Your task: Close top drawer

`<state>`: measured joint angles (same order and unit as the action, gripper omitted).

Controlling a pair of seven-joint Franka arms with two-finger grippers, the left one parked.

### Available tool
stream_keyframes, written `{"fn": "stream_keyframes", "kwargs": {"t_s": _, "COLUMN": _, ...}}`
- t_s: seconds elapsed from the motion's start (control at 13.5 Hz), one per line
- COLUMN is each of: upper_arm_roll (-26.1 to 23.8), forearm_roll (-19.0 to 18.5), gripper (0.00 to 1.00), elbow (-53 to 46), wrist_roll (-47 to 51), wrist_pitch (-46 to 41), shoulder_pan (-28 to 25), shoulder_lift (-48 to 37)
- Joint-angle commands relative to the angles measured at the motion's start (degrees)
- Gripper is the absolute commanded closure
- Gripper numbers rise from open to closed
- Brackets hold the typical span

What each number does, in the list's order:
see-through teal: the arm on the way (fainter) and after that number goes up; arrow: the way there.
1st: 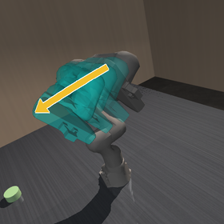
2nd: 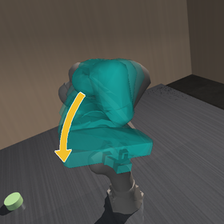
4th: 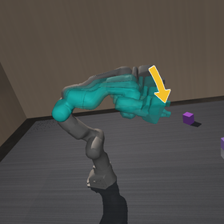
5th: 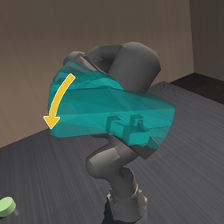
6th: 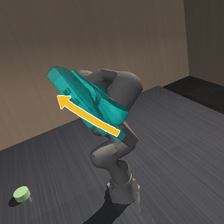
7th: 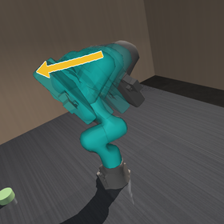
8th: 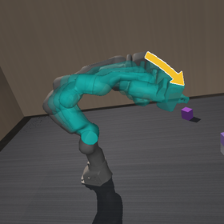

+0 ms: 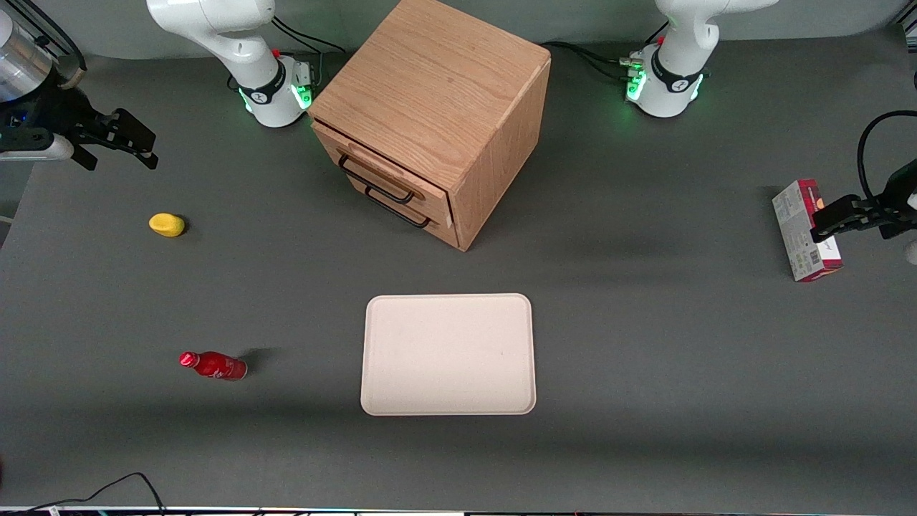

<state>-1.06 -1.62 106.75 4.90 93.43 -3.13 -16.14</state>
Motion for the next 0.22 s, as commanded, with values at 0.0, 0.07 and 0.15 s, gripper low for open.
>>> {"fn": "stream_keyframes", "kwargs": {"t_s": 0.0, "upper_arm_roll": 0.4, "forearm_roll": -0.3, "gripper": 0.00, "elbow": -0.9, "wrist_roll": 0.5, "wrist_pitch": -0.1, "shoulder_pan": -0.6, "shoulder_lift": 0.1}}
{"fn": "stream_keyframes", "kwargs": {"t_s": 0.07, "upper_arm_roll": 0.4, "forearm_roll": -0.3, "gripper": 0.00, "elbow": -3.1, "wrist_roll": 1.2, "wrist_pitch": -0.3, "shoulder_pan": -0.6, "shoulder_lift": 1.3}}
{"fn": "stream_keyframes", "kwargs": {"t_s": 0.15, "upper_arm_roll": 0.4, "forearm_roll": -0.3, "gripper": 0.00, "elbow": -5.3, "wrist_roll": 1.3, "wrist_pitch": -0.7, "shoulder_pan": -0.6, "shoulder_lift": 3.0}}
